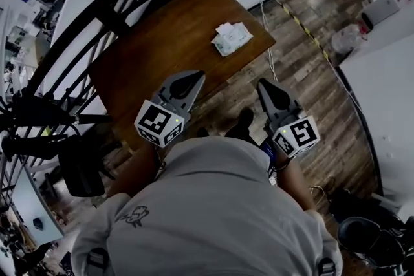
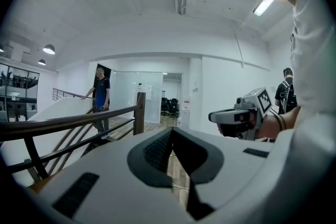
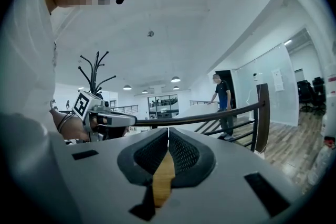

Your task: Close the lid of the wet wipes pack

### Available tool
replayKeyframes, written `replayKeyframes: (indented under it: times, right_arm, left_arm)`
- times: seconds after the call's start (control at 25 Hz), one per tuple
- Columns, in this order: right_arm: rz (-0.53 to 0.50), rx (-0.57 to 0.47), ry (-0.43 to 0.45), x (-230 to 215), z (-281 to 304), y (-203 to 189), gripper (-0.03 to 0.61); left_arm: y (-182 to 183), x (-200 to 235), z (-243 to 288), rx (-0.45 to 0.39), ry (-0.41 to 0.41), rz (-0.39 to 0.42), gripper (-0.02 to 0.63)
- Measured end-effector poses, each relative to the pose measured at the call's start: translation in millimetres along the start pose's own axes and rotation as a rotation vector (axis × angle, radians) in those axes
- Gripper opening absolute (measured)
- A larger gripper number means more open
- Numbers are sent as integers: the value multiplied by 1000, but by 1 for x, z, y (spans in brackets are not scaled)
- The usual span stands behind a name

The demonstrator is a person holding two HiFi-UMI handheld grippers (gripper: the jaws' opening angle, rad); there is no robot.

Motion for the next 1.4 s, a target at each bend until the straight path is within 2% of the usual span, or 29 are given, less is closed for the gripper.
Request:
replayKeyframes:
  times: [0.28, 0.68, 0.84, 1.04, 1.4]
  right_arm:
    - [-32, 1, 95, -76, 22, 14, 34]
    - [-84, 3, 194, -181, 17, 29, 35]
    - [-82, 21, 225, -207, 16, 23, 34]
    - [-61, 25, 233, -231, 25, 19, 35]
    - [-56, 75, 297, -249, 72, 19, 35]
  left_arm:
    - [11, 12, 64, 6, 82, -25, 12]
    - [34, 7, 152, -7, 205, -33, 12]
    - [31, 2, 178, 1, 231, -59, 12]
    - [5, 4, 208, 83, 232, -92, 12]
    - [4, 46, 235, 103, 246, -124, 12]
Point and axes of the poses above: the fingertips, and each gripper's own axes: z forward along the fingers, x to its left, y out of its top, the point moved 4 cm from there along -z, backward along the fingers, and after that the axes turned 6 degrees about x, right-handed, at the moved point
